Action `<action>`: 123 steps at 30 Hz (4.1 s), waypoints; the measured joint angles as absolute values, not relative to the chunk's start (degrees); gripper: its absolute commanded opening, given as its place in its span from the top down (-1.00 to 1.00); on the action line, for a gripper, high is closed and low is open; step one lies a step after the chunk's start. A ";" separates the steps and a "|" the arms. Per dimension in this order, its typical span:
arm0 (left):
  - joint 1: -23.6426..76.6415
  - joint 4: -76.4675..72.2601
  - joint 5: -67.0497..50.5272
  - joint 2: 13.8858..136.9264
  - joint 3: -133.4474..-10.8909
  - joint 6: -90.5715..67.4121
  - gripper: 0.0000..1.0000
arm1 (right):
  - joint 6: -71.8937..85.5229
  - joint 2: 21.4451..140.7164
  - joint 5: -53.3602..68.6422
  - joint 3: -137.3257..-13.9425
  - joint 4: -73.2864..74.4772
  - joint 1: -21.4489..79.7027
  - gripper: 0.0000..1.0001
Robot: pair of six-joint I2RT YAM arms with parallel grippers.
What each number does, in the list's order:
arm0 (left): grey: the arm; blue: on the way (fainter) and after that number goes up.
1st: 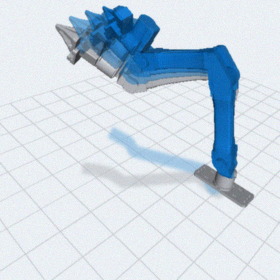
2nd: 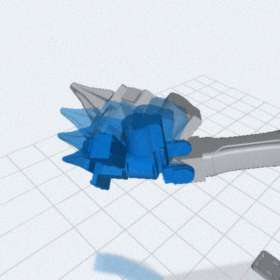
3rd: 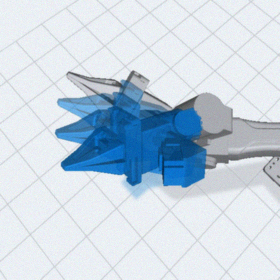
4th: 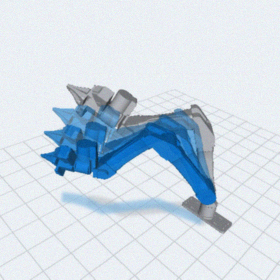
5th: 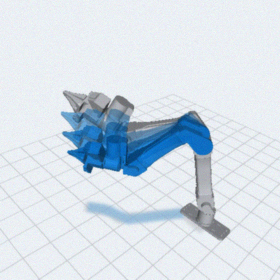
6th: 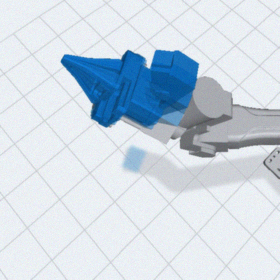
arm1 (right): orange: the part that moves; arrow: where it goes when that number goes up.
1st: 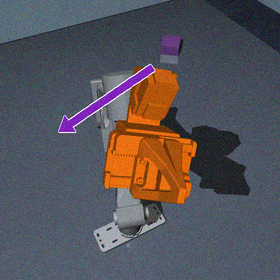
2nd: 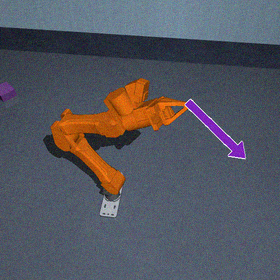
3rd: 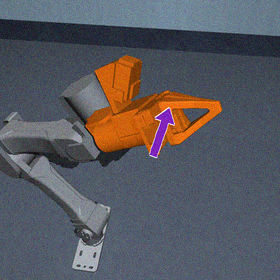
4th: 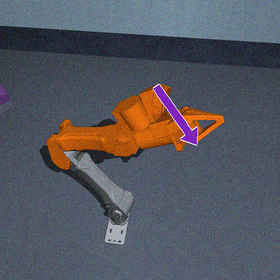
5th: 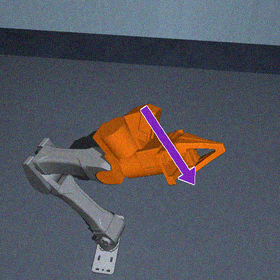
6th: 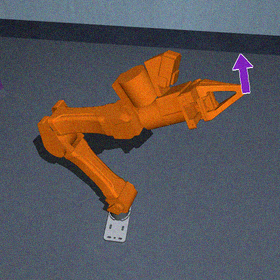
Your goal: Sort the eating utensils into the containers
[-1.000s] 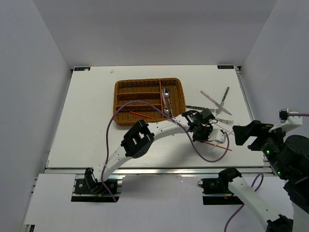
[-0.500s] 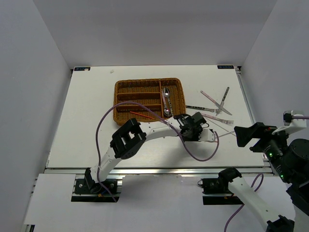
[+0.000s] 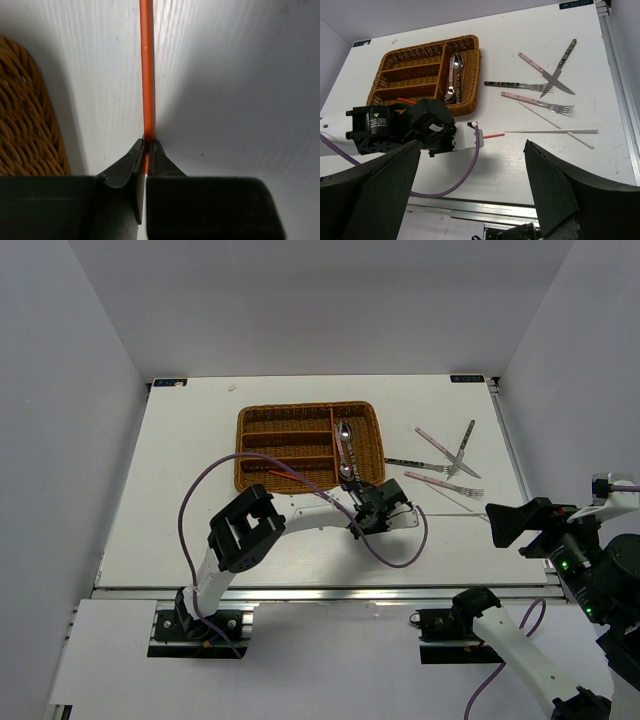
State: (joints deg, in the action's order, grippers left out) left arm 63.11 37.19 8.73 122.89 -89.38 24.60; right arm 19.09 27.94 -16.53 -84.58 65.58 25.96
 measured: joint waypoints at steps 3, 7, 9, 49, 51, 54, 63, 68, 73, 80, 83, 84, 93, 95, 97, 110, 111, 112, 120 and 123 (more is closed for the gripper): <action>63.07 39.55 8.75 121.38 -88.20 23.14 1.00 | 19.11 27.81 -16.25 -84.60 65.43 25.96 -0.79; 63.07 42.70 8.40 120.25 -87.33 21.87 1.00 | 19.27 27.79 -15.92 -84.60 64.99 25.96 -0.79; 63.07 44.29 8.12 120.05 -87.33 21.41 1.00 | 19.31 27.79 -15.68 -84.60 64.42 25.96 -0.79; 58.33 45.19 10.28 100.36 -81.73 25.45 1.00 | 19.51 27.81 -13.50 -82.35 61.04 25.96 -0.78; 55.51 44.91 10.52 98.85 -81.73 28.14 1.00 | 19.51 27.81 -13.32 -82.04 60.95 25.96 -0.78; 50.11 44.01 10.15 97.23 -81.73 32.27 1.00 | 19.49 27.83 -13.06 -81.78 60.82 25.96 -0.78; 34.94 38.92 9.17 96.86 -80.25 45.41 1.00 | 18.92 28.53 -10.61 -81.84 60.23 25.96 -0.79; 30.13 36.42 6.50 96.68 -76.05 50.39 1.00 | 18.35 28.97 -10.17 -81.62 59.96 25.96 -0.79; 28.23 33.61 6.42 96.44 -73.32 49.28 0.92 | 17.76 28.95 -10.04 -79.96 59.18 25.96 -0.79; 28.58 30.35 10.46 94.80 -81.89 31.70 -0.96 | 18.00 29.08 -9.39 -71.96 53.80 25.96 -0.79; 28.58 30.81 13.37 93.41 -87.70 21.69 -0.96 | 19.18 31.46 -7.99 -64.23 49.39 25.96 -0.79; 28.58 30.92 14.81 92.16 -88.60 17.61 -0.96 | 19.59 32.97 -7.20 -61.89 47.66 25.96 -0.79; 28.51 32.51 28.16 67.90 -70.52 -14.06 -0.96 | 26.72 55.72 -4.08 -50.19 30.98 27.03 -0.18; 28.51 33.69 30.33 62.65 -64.88 -18.09 -0.96 | 27.11 60.95 -4.36 -50.87 27.99 28.91 -0.13; 28.51 34.30 31.59 57.93 -59.55 -20.71 -0.96 | 26.94 66.46 -5.82 -52.90 26.46 31.31 0.20; 28.47 30.61 32.21 33.34 -42.72 -23.64 -0.96 | 23.44 80.84 -15.79 -64.86 23.81 34.76 0.51; 28.45 29.10 29.47 34.89 -43.05 -22.83 -0.96 | 23.35 79.44 -16.49 -64.45 23.83 34.61 0.48; 28.47 28.18 26.83 37.58 -43.77 -22.06 -0.89 | 22.96 77.49 -16.93 -63.68 23.83 34.37 0.42; 29.19 25.56 -3.73 78.28 -65.69 -6.07 -0.54 | 21.56 58.87 -14.09 -54.92 26.68 26.11 0.17; 29.45 26.15 -12.78 86.30 -71.64 1.21 -0.45 | 20.80 53.41 -12.05 -54.48 29.47 26.11 0.12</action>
State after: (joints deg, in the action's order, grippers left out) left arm 29.45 26.15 -12.78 86.30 -71.64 1.21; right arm 20.80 53.41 -12.05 -54.48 29.47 26.11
